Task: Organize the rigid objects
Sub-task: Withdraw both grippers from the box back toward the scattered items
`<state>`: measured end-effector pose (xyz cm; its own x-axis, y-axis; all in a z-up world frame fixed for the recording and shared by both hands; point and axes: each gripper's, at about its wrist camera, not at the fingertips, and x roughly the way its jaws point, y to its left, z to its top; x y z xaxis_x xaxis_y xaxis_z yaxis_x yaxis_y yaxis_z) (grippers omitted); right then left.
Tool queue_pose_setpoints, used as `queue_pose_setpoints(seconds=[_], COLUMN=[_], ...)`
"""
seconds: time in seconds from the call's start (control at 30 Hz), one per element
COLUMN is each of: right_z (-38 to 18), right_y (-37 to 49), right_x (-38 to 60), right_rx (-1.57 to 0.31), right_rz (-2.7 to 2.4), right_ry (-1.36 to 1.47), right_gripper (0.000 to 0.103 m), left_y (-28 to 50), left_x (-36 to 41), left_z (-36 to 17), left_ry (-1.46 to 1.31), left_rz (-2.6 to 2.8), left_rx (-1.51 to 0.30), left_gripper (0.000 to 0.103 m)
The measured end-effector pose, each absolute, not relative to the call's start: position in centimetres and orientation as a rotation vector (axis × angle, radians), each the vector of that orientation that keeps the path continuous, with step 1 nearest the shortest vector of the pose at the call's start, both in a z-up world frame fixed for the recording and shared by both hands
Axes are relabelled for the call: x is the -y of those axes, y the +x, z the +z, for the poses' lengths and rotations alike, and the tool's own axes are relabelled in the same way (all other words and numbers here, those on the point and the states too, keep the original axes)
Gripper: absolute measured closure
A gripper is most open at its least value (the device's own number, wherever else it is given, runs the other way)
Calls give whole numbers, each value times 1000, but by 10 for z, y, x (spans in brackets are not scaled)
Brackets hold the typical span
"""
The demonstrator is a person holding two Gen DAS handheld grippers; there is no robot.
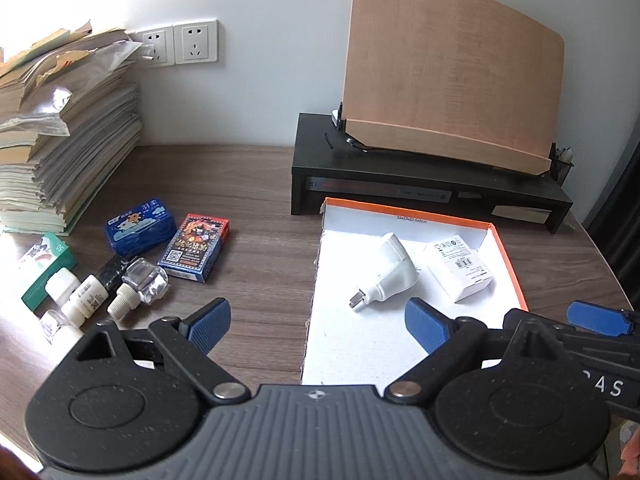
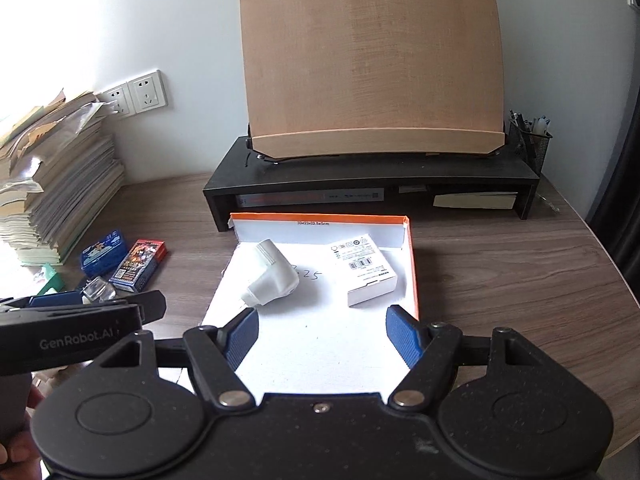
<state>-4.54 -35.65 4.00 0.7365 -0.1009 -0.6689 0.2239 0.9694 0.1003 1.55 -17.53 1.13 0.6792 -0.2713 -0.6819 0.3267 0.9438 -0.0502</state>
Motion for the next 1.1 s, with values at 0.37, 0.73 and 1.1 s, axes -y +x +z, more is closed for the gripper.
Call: queue_pose_setpoints(seconds=[0.37,0.73,1.1], right_z=[35,28,23], right_y=[-44,-21,11], right_x=[330,270,195], right_rx=[-742,-775,-806], right_rz=[-104,-49,19], right_ry=[162,136,133], right_gripper=[19,19,19], left_y=[5,22,46], left_x=[145,88,16], left_z=[9,7,6], left_ry=[51,17,-7], left_rz=[-265,-216,-146], left_rx=[-761,-781,-797], left_gripper=[6,6,6])
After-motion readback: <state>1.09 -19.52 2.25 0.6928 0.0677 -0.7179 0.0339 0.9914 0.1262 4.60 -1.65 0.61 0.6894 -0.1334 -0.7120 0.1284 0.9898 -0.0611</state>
